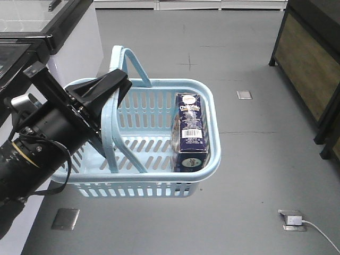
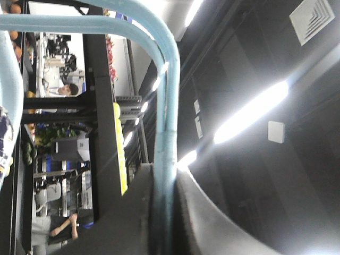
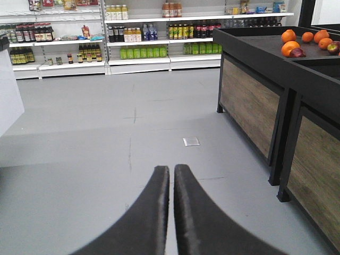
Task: Left arm holds basket, right arm returns cookies
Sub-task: 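Lift the basket with the cookie box up with the left gripper, then hold the basket steady in front of the robot with the left gripper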
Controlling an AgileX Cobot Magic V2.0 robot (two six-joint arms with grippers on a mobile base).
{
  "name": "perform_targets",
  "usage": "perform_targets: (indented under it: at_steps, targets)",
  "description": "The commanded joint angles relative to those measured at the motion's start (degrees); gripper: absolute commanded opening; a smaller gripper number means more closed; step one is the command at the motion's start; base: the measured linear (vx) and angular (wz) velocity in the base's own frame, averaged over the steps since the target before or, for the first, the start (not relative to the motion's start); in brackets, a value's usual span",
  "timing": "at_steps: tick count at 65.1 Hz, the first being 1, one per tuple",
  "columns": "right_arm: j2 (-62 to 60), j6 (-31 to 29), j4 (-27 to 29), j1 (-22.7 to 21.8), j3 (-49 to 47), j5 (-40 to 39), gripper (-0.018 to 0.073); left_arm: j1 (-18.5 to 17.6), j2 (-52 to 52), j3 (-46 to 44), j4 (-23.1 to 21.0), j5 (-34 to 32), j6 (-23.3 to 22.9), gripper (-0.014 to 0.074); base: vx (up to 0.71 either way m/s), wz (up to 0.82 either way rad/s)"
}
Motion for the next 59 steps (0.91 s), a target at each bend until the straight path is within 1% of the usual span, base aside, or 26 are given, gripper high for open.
perform_targets:
  at_steps: [1,9,20,26,36,48,53,59]
  targets:
    - [-0.7,-0.3,-0.5,-0.2,1.0,-4.0,-0.0006,-1.8,-2.2,-1.7,-3.8,-7.6,1.7,-0.0003,0.0,0.0]
    - [-0.7,-0.3,-0.5,-0.2,1.0,-4.0,-0.0006,-3.2,-2.2,-1.7,-4.1,-6.8,2.7,-0.0003,0.0,0.0]
    - [-0.7,-0.3,-0.5,-0.2,1.0,-4.0,-0.0006,-6.1,-2.2,-1.7,-7.5,-6.9,5.1,-0.0003,0.0,0.0]
    - [-0.7,-0.3,-0.5,-0.2,1.0,-4.0,-0.0006,-7.1,-2.2,-1.7,-8.0,-6.9,6.6,-0.0003,0.0,0.0]
    - [-0.7,-0.3,-0.5,-0.2,1.0,-4.0,-0.0006,-7.3,-2.3,-0.9,-7.8,-8.0,6.8,-0.0003,0.0,0.0]
    - [-0.7,-0.3,-0.5,-0.2,1.0,-4.0,-0.0006,-7.3,-3.0,4.0,-10.3,-11.3,6.6,-0.0003,0.0,0.0]
    - [-0.7,-0.3,-0.5,-0.2,1.0,-4.0,-0.0006,-7.3,-3.0,5.0,-10.3,-13.5,6.6,-0.0003,0.0,0.0]
    - [-0.7,-0.3,-0.5,-0.2,1.0,-4.0,-0.0006,-7.3,-3.0,4.8,-9.7,-14.3,6.6,-0.0003,0.0,0.0]
